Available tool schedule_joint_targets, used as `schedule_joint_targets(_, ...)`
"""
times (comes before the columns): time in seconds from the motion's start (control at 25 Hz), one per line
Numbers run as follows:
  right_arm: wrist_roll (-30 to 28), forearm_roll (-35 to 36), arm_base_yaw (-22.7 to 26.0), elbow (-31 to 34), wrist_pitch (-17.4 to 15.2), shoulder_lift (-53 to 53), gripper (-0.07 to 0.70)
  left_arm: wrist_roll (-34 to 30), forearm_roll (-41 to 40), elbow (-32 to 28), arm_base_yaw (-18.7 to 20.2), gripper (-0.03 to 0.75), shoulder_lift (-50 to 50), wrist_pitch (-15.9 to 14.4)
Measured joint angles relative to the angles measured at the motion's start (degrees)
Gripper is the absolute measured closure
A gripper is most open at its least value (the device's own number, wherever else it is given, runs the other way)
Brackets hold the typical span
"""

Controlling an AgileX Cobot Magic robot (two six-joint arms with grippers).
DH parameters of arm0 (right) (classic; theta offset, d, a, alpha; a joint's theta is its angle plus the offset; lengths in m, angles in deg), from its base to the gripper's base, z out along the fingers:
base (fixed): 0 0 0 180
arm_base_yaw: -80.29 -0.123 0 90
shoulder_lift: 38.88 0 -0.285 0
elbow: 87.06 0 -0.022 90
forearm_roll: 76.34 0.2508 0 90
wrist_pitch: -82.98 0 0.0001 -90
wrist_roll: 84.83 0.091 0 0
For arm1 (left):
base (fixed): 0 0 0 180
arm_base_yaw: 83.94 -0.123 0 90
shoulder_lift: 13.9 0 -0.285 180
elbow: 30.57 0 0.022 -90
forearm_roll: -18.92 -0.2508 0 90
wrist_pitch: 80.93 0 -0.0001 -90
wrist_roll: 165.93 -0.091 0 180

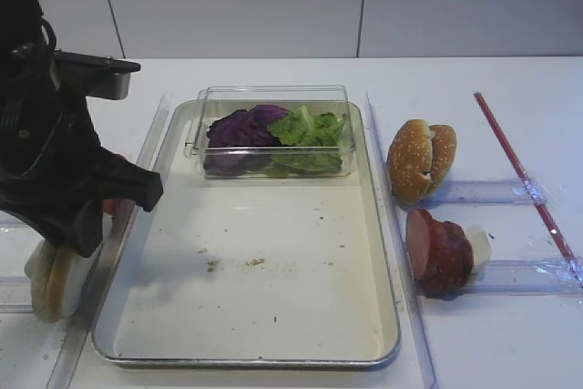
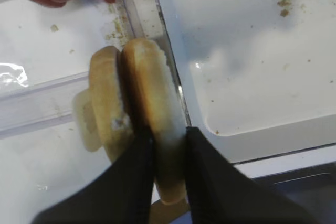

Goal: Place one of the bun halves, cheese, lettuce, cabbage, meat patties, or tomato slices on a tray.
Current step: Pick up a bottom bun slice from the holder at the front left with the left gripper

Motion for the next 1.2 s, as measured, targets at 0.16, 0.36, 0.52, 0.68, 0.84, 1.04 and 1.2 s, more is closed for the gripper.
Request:
schedule_joint_targets(0.16, 0.0, 0.0, 0.0, 0.0, 0.0, 0.0, 0.124, 1.0, 0.4, 0.0, 0.0, 0.564, 0.0, 0.0)
schedule_joint_targets(0.36, 0.0, 0.0, 0.0, 0.0, 0.0, 0.0, 0.124, 2.0, 0.6, 0.0, 0.0, 0.566, -1.7, 0.1)
schedule_joint_targets(0.52, 0.0, 0.0, 0.0, 0.0, 0.0, 0.0, 0.124, 2.2, 1.2, 0.0, 0.0, 0.569, -4.6, 0.0)
schedule_joint_targets(0.68, 0.0, 0.0, 0.0, 0.0, 0.0, 0.0, 0.124, 2.7, 2.1, 0.0, 0.0, 0.570, -6.9, -0.1)
schedule_joint_targets(0.84, 0.0, 0.0, 0.0, 0.0, 0.0, 0.0, 0.124, 2.8, 4.5, 0.0, 0.0, 0.571, -8.3, -0.1)
schedule_joint_targets(1.04, 0.0, 0.0, 0.0, 0.0, 0.0, 0.0, 0.124, 2.8, 8.6, 0.0, 0.0, 0.572, -9.4, -0.2)
schedule_joint_targets(1.2, 0.0, 0.0, 0.0, 0.0, -0.1, 0.0, 0.124, 1.8, 12.7, 0.0, 0.0, 0.572, -9.5, -0.2)
